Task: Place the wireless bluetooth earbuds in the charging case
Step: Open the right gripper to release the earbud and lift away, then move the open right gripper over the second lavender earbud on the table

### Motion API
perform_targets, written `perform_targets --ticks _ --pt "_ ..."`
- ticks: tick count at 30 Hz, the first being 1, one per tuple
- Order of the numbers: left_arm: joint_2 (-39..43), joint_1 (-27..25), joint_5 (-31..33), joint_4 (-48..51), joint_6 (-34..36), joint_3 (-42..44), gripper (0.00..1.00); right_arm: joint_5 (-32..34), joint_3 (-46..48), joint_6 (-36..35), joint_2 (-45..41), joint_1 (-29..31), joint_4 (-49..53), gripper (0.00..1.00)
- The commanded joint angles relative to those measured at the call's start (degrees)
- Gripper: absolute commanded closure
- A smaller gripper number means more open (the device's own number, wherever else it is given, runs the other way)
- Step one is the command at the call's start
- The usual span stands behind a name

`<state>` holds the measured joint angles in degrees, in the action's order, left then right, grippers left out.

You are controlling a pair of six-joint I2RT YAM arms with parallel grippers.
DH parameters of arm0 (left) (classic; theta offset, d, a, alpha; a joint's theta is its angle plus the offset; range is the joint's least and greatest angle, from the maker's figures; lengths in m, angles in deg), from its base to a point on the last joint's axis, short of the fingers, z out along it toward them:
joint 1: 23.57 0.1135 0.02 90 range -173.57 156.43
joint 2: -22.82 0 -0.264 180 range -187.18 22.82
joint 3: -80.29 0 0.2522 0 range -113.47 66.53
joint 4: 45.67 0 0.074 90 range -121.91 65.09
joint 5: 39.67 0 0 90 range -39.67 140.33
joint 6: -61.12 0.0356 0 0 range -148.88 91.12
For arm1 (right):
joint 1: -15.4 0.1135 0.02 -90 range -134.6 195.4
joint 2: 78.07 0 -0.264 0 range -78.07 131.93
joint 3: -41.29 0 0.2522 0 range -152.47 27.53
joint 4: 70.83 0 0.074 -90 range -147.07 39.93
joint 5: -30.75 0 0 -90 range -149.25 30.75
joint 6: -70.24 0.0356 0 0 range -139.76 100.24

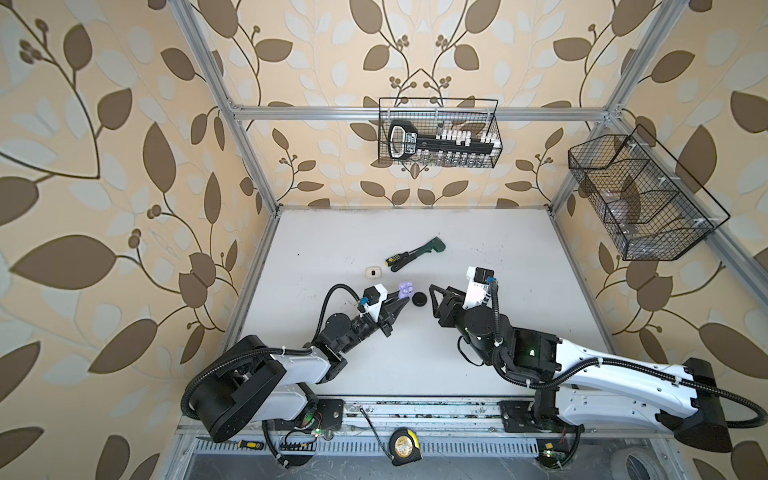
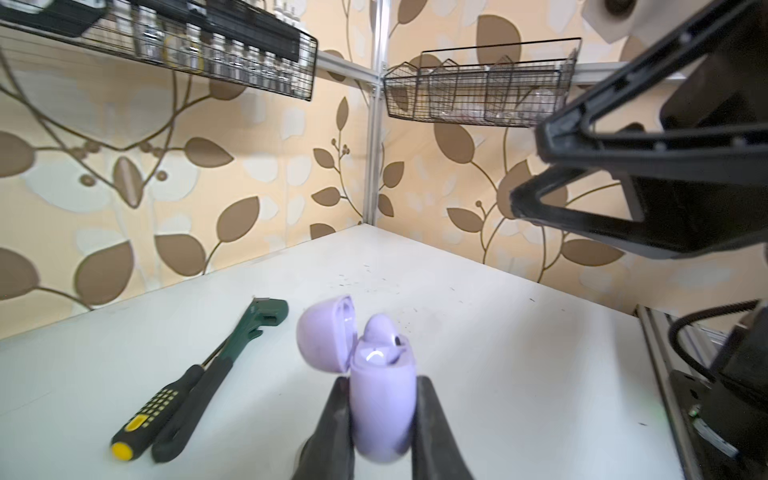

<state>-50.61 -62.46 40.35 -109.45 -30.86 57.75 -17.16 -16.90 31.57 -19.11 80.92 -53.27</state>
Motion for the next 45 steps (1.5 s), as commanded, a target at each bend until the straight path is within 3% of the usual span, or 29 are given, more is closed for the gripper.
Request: perform_targets --ticks 1,7,12,15,20,32,45 --pt "2.12 0.92 10.84 -4.05 -0.88 1.83 1.0 -3.78 3.1 -0.47 1.08 -2.38 2.69 0.43" --pt "5.5 0.91 19.1 -2.96 0.52 4.09 1.0 -7.76 2.9 -1.17 11.79 -3.81 -0.68 0.44" --pt "12.52 0.93 24.3 6.08 1.96 3.9 1.0 -13.35 -4.67 -3.65 25.46 -4.39 -1.14 0.47" --pt "18.05 0.9 28.83 11.21 2.28 4.25 1.0 -16.01 -12.06 -5.12 34.15 -5.14 1.66 0.52" --pt "24.91 0.92 36.47 19.08 2.5 4.23 1.0 -20.04 -21.38 -6.84 45.15 -8.63 3.01 0.68" --pt "23.83 0.93 36.94 16.14 2.49 4.97 1.0 -19.16 -44.43 -12.29 65.14 -11.8 19.84 0.72" --pt "25.09 0.92 36.78 16.34 2.57 5.17 1.0 -19.76 -45.56 -12.78 68.06 -11.31 22.79 0.66"
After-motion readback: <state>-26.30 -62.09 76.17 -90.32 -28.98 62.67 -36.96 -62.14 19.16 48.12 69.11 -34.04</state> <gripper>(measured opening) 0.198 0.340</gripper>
